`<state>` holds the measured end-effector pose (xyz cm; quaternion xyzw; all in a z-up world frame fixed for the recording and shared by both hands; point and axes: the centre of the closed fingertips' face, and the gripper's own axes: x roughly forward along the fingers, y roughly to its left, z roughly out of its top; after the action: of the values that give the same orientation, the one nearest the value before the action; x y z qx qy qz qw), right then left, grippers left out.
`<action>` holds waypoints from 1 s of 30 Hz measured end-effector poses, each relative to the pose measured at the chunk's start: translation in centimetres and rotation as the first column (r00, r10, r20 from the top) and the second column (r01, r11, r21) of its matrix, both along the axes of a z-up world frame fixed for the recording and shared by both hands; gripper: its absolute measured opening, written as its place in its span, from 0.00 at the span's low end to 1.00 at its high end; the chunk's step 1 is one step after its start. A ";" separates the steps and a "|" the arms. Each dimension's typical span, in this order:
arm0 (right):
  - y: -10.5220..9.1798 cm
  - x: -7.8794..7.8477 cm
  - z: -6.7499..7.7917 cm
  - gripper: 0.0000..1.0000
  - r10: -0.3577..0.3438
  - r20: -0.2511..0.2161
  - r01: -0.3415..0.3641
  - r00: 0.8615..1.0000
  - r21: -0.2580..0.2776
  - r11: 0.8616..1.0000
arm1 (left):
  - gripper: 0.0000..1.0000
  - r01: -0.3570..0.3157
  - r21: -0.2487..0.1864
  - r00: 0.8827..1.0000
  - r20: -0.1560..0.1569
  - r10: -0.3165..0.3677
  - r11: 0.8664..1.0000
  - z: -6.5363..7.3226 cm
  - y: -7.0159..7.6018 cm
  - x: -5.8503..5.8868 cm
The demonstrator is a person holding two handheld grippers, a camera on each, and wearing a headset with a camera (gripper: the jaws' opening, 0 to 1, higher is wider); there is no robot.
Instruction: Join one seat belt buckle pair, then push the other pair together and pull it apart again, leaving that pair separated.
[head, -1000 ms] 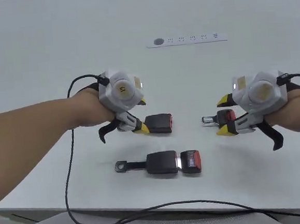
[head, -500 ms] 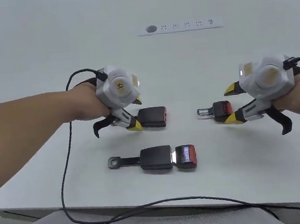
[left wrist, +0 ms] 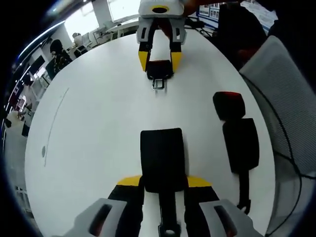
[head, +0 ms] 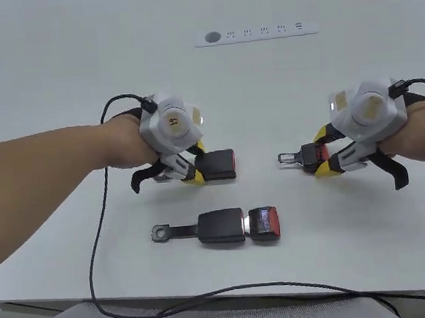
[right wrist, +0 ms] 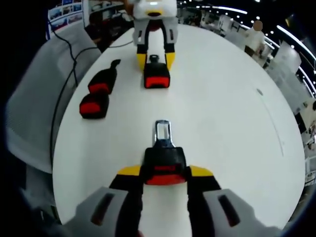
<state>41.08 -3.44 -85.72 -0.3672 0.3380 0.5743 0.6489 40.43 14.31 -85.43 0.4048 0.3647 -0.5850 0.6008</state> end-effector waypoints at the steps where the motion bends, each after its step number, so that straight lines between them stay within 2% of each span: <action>1: 0.0 0.0 0.0 0.33 0.004 -0.001 -0.004 1.000 -0.005 1.000 | 0.32 0.000 -0.001 1.000 -0.003 0.000 1.000 0.0 0.0 0.0; 15: 0.2 -0.2 -0.2 0.33 0.012 0.004 -0.012 1.000 -0.016 1.000 | 0.31 0.004 0.026 1.000 -0.008 -0.003 1.000 -0.2 -0.1 -0.2; 30: 5.1 -1.6 0.0 0.33 0.037 0.016 -0.037 0.999 0.014 0.999 | 0.31 0.004 0.044 1.000 -0.009 -0.004 0.999 -0.4 0.0 -1.0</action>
<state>39.49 1.70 -85.72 -0.3733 0.3222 0.5857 0.6432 39.41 14.34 -85.81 0.4160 0.3792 -0.5798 0.5891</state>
